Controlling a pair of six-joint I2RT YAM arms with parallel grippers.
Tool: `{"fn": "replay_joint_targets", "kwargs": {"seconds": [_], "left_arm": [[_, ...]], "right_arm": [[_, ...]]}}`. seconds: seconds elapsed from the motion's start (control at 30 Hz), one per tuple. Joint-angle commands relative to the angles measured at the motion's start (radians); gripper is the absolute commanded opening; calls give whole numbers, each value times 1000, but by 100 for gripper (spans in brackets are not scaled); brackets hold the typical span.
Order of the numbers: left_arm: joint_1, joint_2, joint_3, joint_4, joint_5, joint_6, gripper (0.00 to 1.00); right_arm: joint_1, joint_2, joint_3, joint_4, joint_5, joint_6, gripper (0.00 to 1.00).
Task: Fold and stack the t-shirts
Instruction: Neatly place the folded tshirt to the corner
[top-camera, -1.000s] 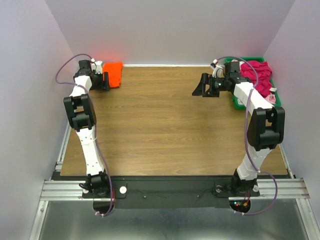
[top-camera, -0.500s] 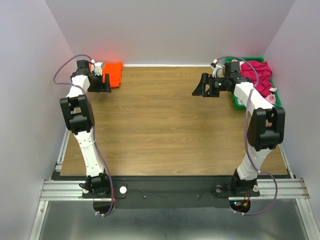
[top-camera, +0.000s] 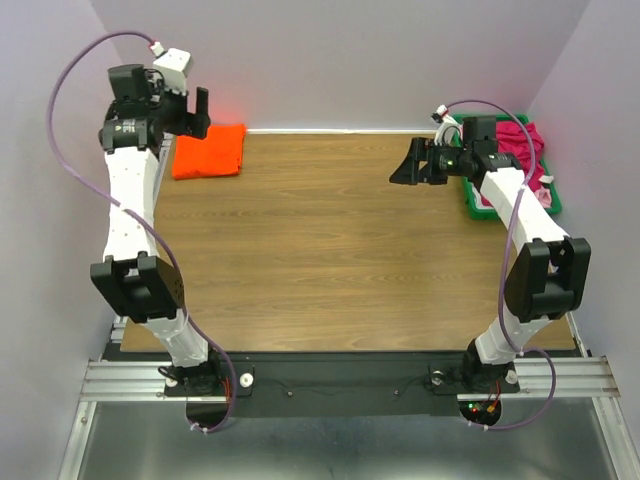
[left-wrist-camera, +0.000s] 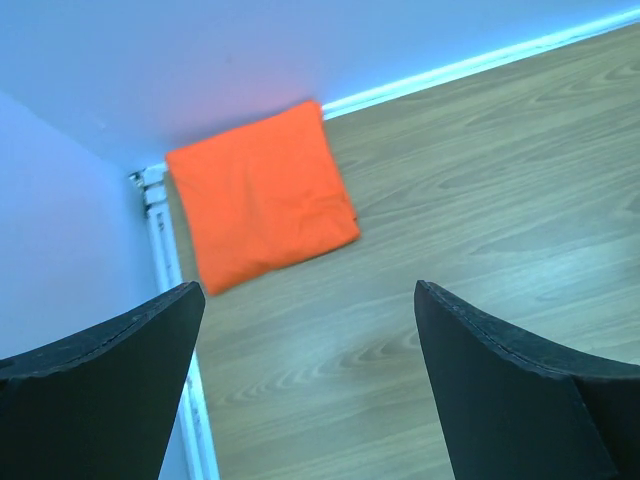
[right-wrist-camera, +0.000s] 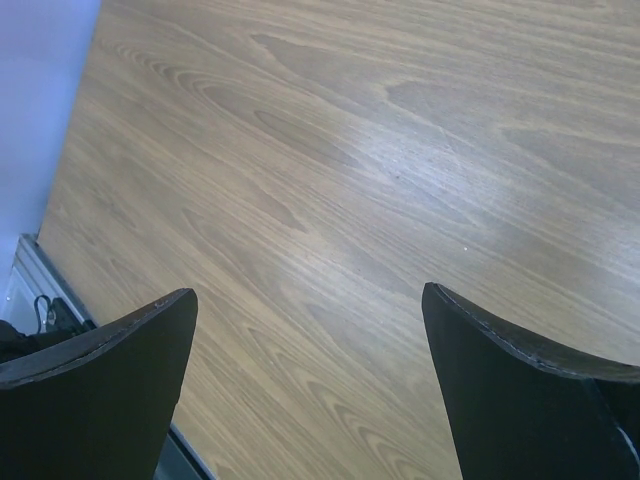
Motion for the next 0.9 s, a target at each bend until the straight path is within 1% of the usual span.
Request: {"fn": "replay_joint_targets", "kwargs": {"seconds": [0.0, 0.07, 0.1, 0.13, 0.2, 0.23, 0.27, 0.3, 0.33, 0.4, 0.43, 0.5, 0.6, 0.87], "left_arm": [[-102, 94, -45, 29, -28, 2, 99], [-139, 159, -22, 44, -41, -3, 99], [-148, 186, 21, 47, -37, -6, 98], [-186, 246, 44, 51, -34, -24, 93], [-202, 306, 109, 67, -3, -50, 83], [-216, 364, 131, 72, 3, -67, 74], [-222, 392, 147, 80, 3, -75, 67], [-229, 415, 176, 101, 0, -81, 59], [-237, 465, 190, 110, -3, -87, 46], [-239, 542, 234, 135, -11, -113, 31], [-239, 570, 251, 139, -18, -131, 22], [-239, 622, 283, 159, -57, -145, 14], [-237, 731, 354, 178, -103, -165, 14], [-228, 840, 412, 205, -179, -191, 19]], "right_arm": [[-11, -50, -26, 13, 19, -22, 100], [-11, -53, -33, 13, 27, -26, 100], [-11, -51, -35, 13, 31, -26, 100], [-10, -47, -33, 12, 31, -26, 100], [-11, -42, -32, 10, 36, -25, 100], [-10, -36, -29, 10, 37, -26, 100], [-10, -31, -27, 9, 40, -26, 100], [-11, -22, -27, 9, 44, -28, 100], [-11, -16, -26, 7, 45, -26, 100], [-10, -1, -26, 6, 48, -29, 100], [-10, 5, -29, 6, 50, -29, 100], [-10, 16, -29, 4, 51, -31, 100], [-11, 31, -30, 4, 54, -33, 100], [-11, 59, -24, -1, 62, -34, 100]]}}
